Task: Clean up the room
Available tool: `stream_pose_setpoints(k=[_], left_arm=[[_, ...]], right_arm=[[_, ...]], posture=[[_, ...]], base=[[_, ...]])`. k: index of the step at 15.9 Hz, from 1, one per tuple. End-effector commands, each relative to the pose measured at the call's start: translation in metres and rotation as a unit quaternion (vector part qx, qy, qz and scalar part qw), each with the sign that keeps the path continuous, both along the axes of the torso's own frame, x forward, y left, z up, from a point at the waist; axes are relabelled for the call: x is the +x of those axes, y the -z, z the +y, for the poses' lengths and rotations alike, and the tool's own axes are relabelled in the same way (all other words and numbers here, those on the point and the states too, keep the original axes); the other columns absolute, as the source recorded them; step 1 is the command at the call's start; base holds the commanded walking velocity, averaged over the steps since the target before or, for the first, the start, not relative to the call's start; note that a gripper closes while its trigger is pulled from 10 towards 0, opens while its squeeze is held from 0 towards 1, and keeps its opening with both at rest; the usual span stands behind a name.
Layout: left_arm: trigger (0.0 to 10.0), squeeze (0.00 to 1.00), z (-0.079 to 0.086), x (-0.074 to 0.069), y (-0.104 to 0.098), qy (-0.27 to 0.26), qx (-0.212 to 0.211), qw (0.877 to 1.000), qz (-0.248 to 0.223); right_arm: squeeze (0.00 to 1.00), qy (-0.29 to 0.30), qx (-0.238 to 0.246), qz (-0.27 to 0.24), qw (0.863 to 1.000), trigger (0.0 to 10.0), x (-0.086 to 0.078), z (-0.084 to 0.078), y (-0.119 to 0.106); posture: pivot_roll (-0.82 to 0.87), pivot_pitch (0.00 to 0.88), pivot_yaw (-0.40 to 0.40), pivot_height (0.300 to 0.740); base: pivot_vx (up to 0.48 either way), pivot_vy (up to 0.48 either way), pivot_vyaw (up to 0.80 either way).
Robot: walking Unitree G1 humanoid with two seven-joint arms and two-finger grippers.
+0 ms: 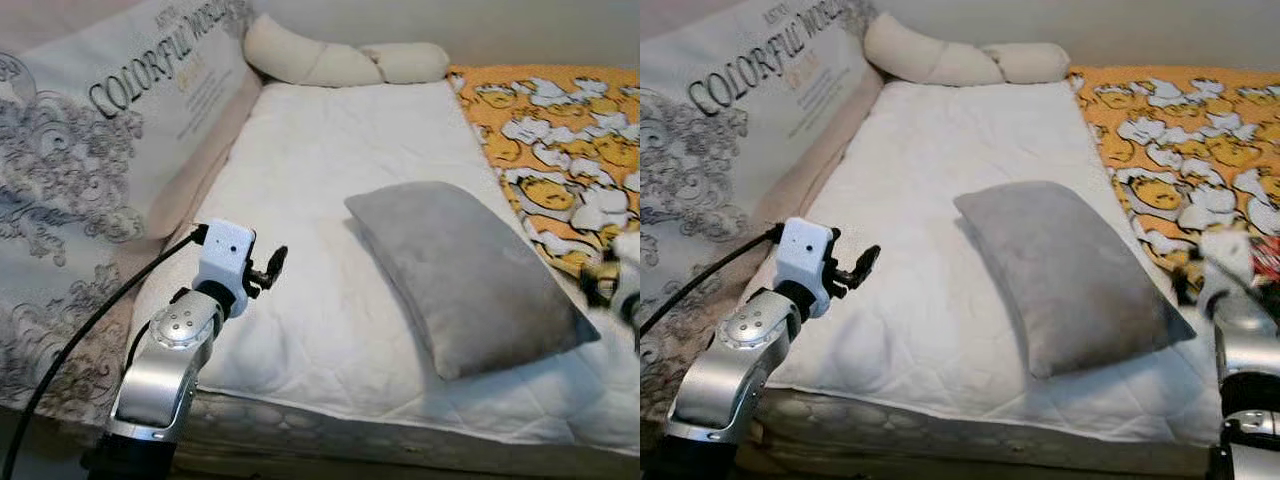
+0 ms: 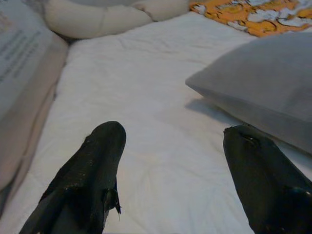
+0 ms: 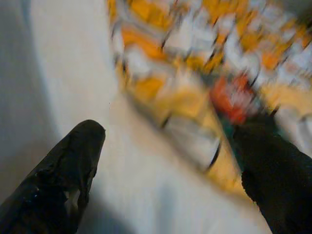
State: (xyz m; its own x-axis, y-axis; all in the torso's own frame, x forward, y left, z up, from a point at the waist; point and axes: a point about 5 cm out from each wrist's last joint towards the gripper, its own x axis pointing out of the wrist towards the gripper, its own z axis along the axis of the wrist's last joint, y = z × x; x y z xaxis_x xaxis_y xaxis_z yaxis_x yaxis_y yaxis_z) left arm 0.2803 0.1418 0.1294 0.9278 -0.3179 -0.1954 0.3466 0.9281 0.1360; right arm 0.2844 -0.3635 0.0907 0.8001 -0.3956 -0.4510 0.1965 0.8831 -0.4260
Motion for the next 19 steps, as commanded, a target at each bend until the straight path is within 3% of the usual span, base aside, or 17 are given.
stream_pose_setpoints(k=[1,4,5,8,9,11,13,15,16,18,19], left_arm=[[10.0,0.0,-0.002,0.004,-0.003,0.008,0.008,1.0,-0.006],[10.0,0.0,-0.003,0.003,0.0,0.007,0.009,1.0,0.0],[10.0,0.0,-0.003,0.003,0.002,0.009,0.01,1.0,0.004],[10.0,0.0,-0.006,0.006,0.007,0.013,0.008,1.0,0.016],[10.0,0.0,-0.008,0.013,0.012,0.01,0.008,1.0,0.024],[10.0,0.0,-0.011,0.027,0.016,0.009,0.023,0.999,0.029],[10.0,0.0,-0.015,0.041,0.008,0.008,0.019,1.0,0.017],[10.0,0.0,-0.016,0.044,0.006,0.005,0.013,1.0,0.014],[10.0,0.0,-0.016,0.044,0.007,0.004,0.012,1.0,0.014],[10.0,0.0,-0.01,0.046,0.007,-0.009,0.015,1.0,0.007],[10.0,0.0,0.001,0.049,0.004,-0.033,0.015,0.999,-0.004]], right_arm=[[0.0,-0.031,0.005,0.025,0.999,10.0,0.003,0.005,0.005],[0.0,-0.085,0.07,0.057,0.992,10.0,0.001,0.022,0.024],[0.0,-0.129,0.114,0.063,0.983,10.0,0.005,0.037,0.028],[0.0,-0.231,0.257,0.042,0.938,10.0,0.014,0.078,0.023],[0.0,-0.26,0.31,0.015,0.914,10.0,0.018,0.094,0.01],[0.0,-0.281,0.357,-0.021,0.89,10.0,0.022,0.108,-0.009],[0.0,-0.299,0.396,-0.067,0.865,10.0,0.027,0.121,-0.037],[0.0,-0.347,0.411,-0.08,0.84,10.0,0.025,0.143,-0.057],[0.0,-0.352,0.411,-0.081,0.837,10.0,0.025,0.146,-0.059],[0.0,-0.376,0.427,-0.08,0.819,10.0,0.021,0.173,-0.065],[0.0,-0.393,0.449,-0.076,0.799,10.0,0.018,0.198,-0.068]], posture=[[-0.07,0.0,0.04,0.74],[-0.07,0.0,0.044,0.74],[-0.07,0.0,0.046,0.74],[-0.07,0.0,0.046,0.74],[-0.08,0.0,0.041,0.74],[-0.08,0.0,0.039,0.74],[-0.1,0.0,0.049,0.74],[-0.11,0.0,0.054,0.74],[-0.11,0.0,0.055,0.74],[-0.11,0.0,0.054,0.74],[-0.11,0.0,0.056,0.74]], base=[[0.0,0.0,0.0],[0.0,0.0,0.0],[0.0,0.0,0.0],[0.0,0.0,0.0],[0.0,0.0,0.0],[0.0,0.0,0.0],[0.0,0.0,0.0],[0.0,0.0,0.0],[0.0,0.0,0.0],[0.0,0.0,0.0],[0.0,0.0,0.0]])
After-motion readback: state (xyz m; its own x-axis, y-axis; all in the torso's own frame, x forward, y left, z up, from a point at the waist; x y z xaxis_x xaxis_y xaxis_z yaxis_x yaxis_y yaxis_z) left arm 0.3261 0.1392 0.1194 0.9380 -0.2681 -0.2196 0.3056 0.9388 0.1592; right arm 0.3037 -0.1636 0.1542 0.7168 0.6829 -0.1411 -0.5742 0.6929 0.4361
